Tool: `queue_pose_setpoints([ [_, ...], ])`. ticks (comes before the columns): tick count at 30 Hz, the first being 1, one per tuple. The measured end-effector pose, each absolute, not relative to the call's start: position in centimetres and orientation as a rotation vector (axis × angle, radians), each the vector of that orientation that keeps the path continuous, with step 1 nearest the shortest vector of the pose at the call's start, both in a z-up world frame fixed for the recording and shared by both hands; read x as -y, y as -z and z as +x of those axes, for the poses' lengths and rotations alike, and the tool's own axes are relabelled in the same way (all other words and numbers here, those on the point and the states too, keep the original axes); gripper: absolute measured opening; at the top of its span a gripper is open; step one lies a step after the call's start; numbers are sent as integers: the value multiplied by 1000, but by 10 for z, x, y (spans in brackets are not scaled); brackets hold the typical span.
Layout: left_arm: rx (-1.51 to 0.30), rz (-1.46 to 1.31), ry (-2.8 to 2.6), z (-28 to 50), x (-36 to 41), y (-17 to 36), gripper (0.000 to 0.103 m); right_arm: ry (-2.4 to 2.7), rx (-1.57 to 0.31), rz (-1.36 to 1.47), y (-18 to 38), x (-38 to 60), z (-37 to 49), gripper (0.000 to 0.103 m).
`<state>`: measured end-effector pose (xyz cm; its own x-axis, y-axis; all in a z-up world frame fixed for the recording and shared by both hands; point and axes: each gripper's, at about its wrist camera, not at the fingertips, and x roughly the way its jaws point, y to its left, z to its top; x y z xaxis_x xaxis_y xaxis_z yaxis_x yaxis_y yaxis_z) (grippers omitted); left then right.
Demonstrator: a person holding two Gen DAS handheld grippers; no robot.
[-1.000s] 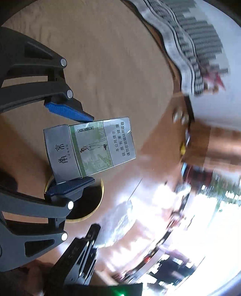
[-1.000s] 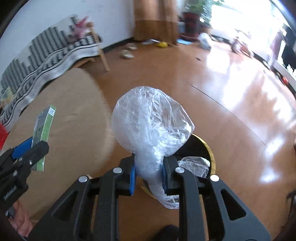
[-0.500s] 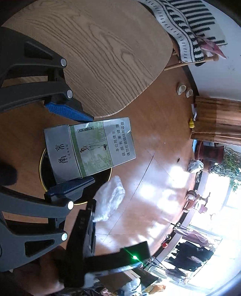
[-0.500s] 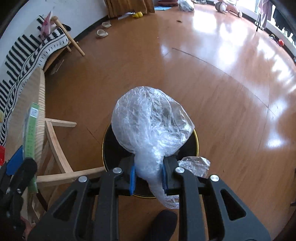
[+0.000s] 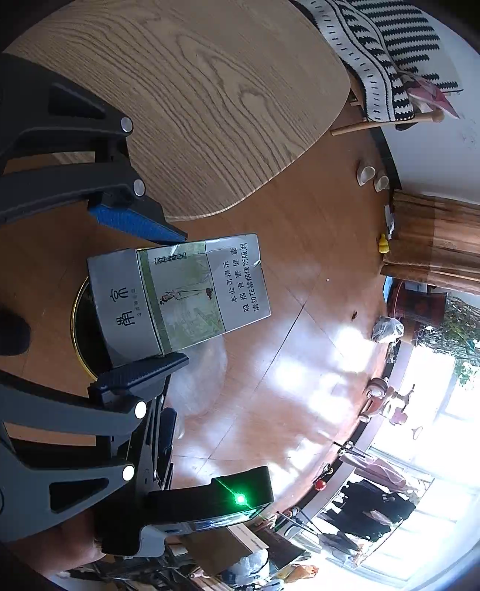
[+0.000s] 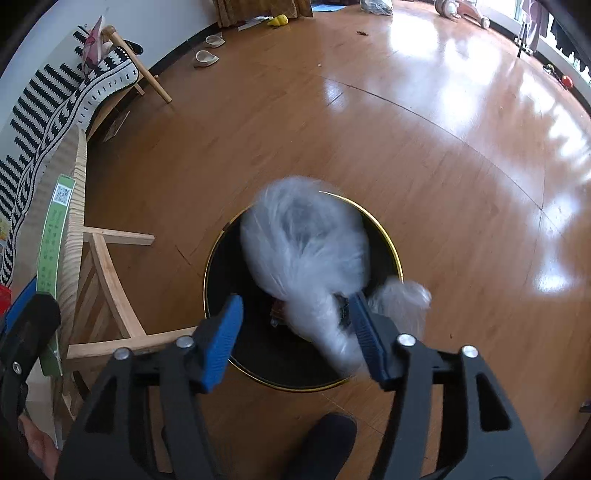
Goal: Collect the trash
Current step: 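Carry the booklet and plastic bag over the bin and open both tools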
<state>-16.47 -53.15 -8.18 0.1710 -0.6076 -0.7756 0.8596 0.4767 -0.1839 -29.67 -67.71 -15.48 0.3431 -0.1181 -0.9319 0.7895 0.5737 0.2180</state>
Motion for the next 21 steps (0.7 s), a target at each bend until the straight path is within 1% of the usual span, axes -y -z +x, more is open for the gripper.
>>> queue_pose_setpoints([
  [12,-952,340,1137,-164,538,93,59,714,-982,802,137,686,-311,59],
  [15,-951,348,1171,-167,547,97,60,749,-943,815,129,690,-320,61],
  [16,-956,344,1180,-166,549,98,60,770,-921,821,124,692,-325,63],
  [17,-963,339,1189,-166,551,99,62,784,-906,823,121,694,-328,65],
  [19,-973,339,1191,-166,554,102,74,811,-876,826,114,696,-334,65],
  [21,-970,342,1189,-167,554,102,77,825,-842,836,108,697,-340,65],
])
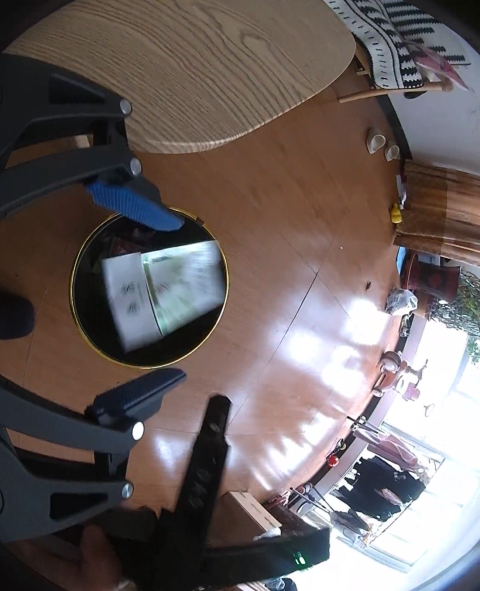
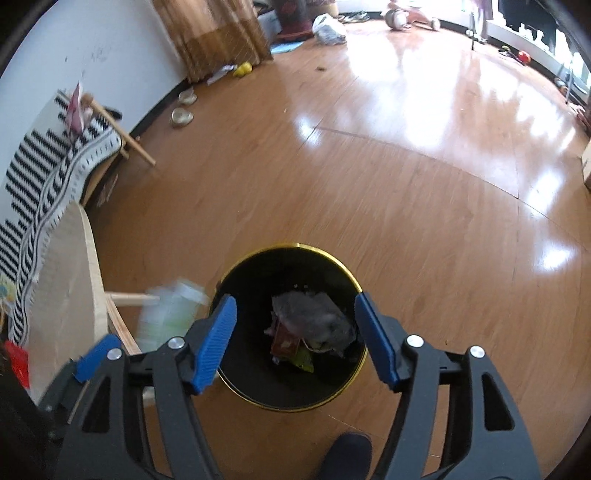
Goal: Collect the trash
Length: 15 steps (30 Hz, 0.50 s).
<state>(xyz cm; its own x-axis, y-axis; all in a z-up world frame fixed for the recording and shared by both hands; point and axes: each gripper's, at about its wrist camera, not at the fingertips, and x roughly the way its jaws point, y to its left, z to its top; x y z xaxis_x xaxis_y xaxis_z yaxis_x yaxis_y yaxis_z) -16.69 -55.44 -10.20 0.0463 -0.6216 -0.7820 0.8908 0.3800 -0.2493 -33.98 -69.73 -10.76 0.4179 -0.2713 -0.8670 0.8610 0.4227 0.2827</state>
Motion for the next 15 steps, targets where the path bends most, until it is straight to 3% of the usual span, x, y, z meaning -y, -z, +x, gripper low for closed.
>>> queue_pose_setpoints([
  [4,-948,360,1181,-166,550,98,84,832,-817,806,97,692,-338,65],
  [7,-931,336,1146,-155,535,85,92,817,-809,747,83,681,-325,74],
  [15,-880,270,911,-80,441,47,96,678,-802,540,45,615,-254,84],
])
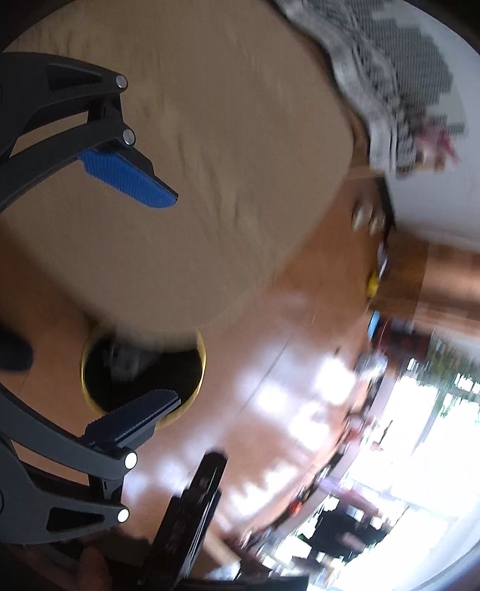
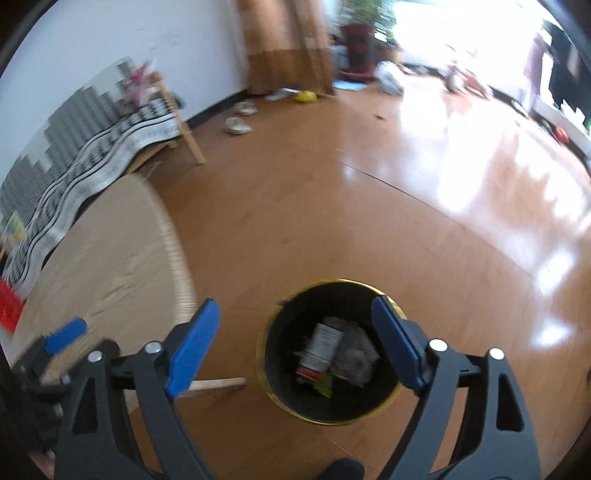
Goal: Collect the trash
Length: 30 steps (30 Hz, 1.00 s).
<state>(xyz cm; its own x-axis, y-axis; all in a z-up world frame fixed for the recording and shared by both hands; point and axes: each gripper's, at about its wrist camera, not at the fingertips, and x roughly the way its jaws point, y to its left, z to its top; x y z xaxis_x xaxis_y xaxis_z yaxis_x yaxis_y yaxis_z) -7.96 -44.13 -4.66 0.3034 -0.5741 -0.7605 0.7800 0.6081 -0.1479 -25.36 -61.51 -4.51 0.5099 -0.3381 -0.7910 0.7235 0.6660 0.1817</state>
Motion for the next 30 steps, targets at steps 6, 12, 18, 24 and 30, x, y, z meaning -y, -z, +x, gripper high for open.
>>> queue_pose_setpoints([
  [6,-815,206,636,-13,313,24,96,468,-820,391,25,520,-164,86],
  [12,-800,134,445,17,199,10,96,261,-816,292,6,414,-88,86],
  [18,-771,116,283,29,106,6,96,121,-817,211,-1,322,-35,87],
  [24,-787,75,186,37,35,13,96,50,-839,156,10,259,0,87],
  [30,-785,66,129,47,3,14,96,24,-858,142,22,236,22,87],
])
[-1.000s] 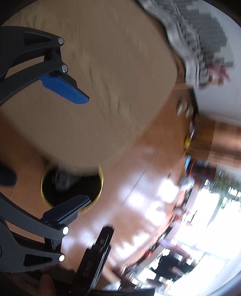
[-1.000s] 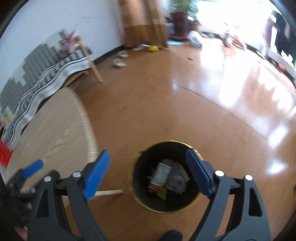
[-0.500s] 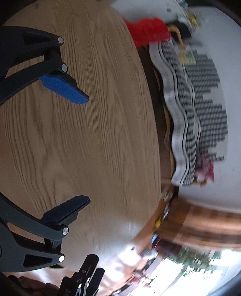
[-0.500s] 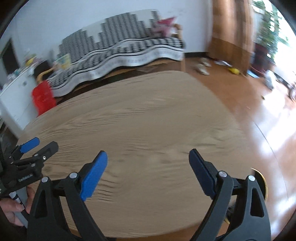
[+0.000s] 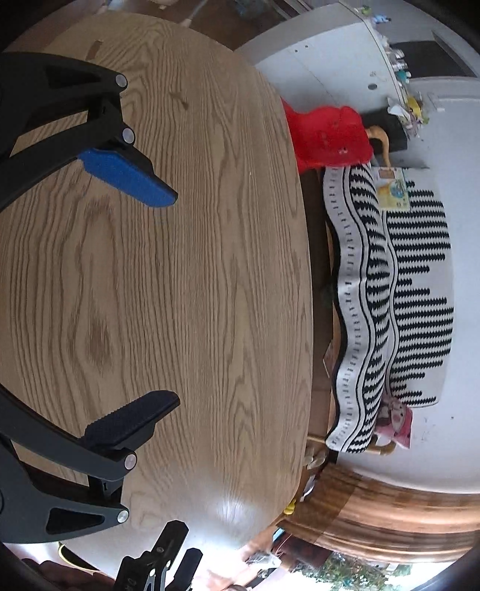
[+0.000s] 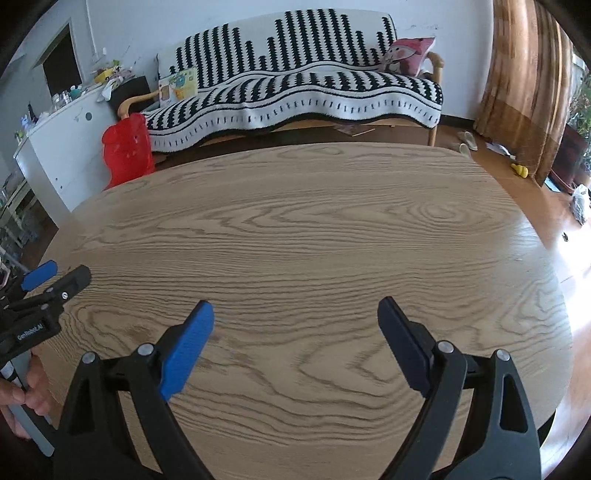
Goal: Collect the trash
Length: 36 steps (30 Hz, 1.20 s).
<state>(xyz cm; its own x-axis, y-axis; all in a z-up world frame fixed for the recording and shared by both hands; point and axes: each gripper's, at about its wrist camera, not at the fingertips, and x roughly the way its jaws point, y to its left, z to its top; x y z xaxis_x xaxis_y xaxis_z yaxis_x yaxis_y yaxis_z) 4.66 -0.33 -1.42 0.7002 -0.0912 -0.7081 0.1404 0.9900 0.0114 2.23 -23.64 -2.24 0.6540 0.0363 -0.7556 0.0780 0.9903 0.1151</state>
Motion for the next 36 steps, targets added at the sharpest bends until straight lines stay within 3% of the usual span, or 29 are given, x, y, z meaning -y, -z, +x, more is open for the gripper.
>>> queue_pose_setpoints([
  [36,-793,80,100,51,-3,17,96,19,-861,139,28,233,29,87],
])
